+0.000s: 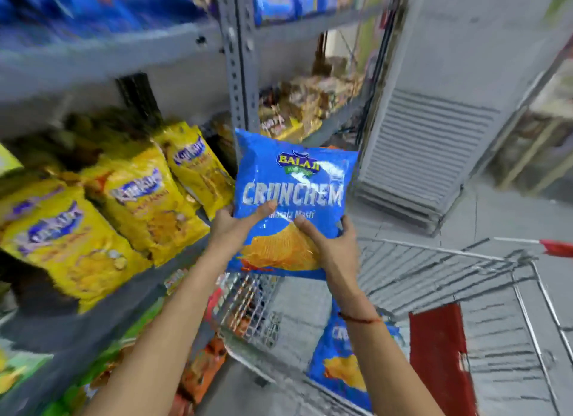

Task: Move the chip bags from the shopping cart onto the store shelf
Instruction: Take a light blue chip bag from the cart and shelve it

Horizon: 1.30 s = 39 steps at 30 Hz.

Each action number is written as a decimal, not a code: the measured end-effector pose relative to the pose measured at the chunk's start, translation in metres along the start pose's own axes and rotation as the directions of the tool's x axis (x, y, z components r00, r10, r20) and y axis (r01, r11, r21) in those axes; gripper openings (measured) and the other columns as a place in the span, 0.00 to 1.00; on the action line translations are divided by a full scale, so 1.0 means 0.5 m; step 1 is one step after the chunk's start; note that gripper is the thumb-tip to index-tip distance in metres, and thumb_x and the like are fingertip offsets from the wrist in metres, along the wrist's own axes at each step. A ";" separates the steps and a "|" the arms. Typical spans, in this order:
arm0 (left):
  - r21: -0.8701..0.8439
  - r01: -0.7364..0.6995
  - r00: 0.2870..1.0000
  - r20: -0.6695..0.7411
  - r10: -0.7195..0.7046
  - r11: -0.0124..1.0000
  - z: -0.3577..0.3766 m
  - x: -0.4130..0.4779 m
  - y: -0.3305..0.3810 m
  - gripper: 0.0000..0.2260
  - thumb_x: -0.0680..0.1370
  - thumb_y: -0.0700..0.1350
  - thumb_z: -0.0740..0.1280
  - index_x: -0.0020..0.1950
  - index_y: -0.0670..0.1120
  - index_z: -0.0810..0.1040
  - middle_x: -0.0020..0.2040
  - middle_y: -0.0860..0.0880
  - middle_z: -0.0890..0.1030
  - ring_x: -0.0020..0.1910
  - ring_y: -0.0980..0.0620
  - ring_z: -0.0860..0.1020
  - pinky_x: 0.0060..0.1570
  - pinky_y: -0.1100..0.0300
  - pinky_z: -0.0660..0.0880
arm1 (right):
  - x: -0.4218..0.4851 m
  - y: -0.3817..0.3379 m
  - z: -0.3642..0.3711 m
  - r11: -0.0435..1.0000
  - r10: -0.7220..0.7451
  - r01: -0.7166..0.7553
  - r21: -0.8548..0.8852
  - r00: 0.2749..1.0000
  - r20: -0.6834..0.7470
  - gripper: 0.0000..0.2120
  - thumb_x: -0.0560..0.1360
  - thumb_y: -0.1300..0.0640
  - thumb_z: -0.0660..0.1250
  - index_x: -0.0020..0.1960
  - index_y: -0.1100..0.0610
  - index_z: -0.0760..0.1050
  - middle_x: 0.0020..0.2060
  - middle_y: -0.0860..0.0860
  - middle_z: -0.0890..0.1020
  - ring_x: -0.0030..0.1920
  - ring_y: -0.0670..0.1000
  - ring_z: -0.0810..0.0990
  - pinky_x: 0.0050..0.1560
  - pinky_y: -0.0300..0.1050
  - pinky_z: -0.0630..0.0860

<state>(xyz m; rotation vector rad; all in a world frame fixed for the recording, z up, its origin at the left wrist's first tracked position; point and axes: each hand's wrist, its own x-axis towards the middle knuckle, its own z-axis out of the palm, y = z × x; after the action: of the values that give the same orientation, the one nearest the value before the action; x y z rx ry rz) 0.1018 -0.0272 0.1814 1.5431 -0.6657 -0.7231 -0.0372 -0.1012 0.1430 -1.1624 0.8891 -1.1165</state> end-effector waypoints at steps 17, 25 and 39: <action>0.136 -0.575 0.698 -0.432 0.571 0.807 -0.325 -0.156 0.486 0.14 0.62 0.58 0.76 0.42 0.54 0.82 0.45 0.54 0.86 0.46 0.54 0.83 0.52 0.49 0.79 | -0.075 -0.486 0.384 0.830 -0.553 0.448 0.332 0.738 0.387 0.22 0.64 0.62 0.78 0.55 0.57 0.74 0.48 0.48 0.84 0.43 0.39 0.83 0.41 0.32 0.78; 0.300 -0.539 0.554 -0.578 0.600 0.787 -0.472 -0.132 0.508 0.09 0.67 0.57 0.74 0.42 0.54 0.81 0.44 0.54 0.84 0.47 0.53 0.82 0.51 0.51 0.79 | -0.075 -0.492 0.578 0.800 -0.599 0.481 0.358 0.613 0.515 0.23 0.66 0.59 0.78 0.59 0.58 0.75 0.52 0.50 0.84 0.51 0.44 0.84 0.50 0.40 0.81; 0.443 -0.237 0.607 -0.628 0.488 0.865 -0.570 -0.055 0.456 0.20 0.67 0.60 0.71 0.50 0.48 0.78 0.47 0.51 0.81 0.46 0.51 0.77 0.47 0.59 0.71 | -0.034 -0.416 0.704 0.917 -0.331 0.398 0.043 0.694 0.639 0.42 0.65 0.35 0.73 0.72 0.53 0.65 0.68 0.52 0.74 0.70 0.55 0.69 0.68 0.49 0.68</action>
<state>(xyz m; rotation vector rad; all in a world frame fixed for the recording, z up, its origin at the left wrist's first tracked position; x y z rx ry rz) 0.3032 0.1543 0.4271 1.7337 -0.4661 0.3642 0.2521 -0.0072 0.4168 -1.7177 0.1725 -0.8830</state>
